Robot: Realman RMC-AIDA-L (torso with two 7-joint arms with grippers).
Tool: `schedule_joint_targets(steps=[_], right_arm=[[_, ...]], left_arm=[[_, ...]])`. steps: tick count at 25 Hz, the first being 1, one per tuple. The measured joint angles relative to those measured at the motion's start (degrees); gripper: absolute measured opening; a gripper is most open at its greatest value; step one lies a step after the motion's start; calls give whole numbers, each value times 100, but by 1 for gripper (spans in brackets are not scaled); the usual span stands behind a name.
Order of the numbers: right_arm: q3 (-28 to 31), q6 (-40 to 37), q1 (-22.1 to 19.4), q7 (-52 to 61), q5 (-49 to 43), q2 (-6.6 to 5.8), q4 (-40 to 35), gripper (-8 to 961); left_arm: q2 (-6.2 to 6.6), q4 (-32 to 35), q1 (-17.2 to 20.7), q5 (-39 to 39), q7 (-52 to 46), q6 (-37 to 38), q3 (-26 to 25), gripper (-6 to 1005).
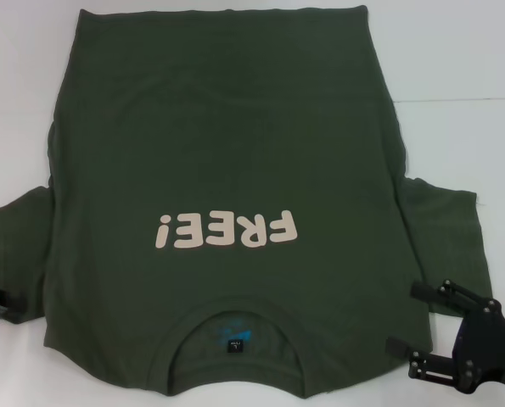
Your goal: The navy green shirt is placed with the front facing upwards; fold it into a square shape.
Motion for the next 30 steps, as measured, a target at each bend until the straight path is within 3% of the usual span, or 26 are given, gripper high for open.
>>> schedule_joint_targets(steps=[6,14,23,30], right_arm=[[0,0,9,0,0,-1,0,928],[0,-2,13,0,0,-1,0,928],[0,-8,21,0,0,3,0,928],[0,-10,35,0,0,4,0,928]], left_arm=[[-7,3,1,2,11,-4,15,150],[-20,23,2,-21,115,-3,126,2],[-40,46,13,-30,108,-68,190,2],[18,115,0,-29,106,-5,18,2]])
